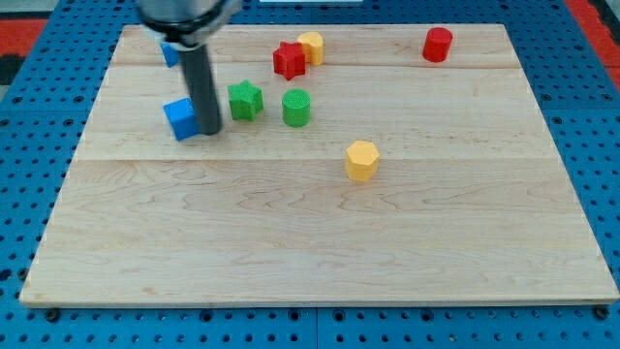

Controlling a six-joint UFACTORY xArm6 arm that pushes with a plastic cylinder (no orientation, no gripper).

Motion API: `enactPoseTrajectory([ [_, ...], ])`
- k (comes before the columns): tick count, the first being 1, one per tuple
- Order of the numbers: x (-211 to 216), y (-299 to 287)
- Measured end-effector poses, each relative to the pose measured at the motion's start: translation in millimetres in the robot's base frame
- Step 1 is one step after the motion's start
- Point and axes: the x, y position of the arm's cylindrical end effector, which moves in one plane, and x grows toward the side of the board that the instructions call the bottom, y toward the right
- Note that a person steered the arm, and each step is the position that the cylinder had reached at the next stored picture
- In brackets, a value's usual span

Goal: Move the blue cube to the left center of the board

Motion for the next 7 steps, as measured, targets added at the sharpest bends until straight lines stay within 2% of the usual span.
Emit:
enactPoseTrajectory([
  [1,0,-16],
  [2,-23,10],
  [3,-46,-36],
  [4,-45,-48],
  [5,-7,-41],
  [6,-7,-22],
  [7,36,14],
])
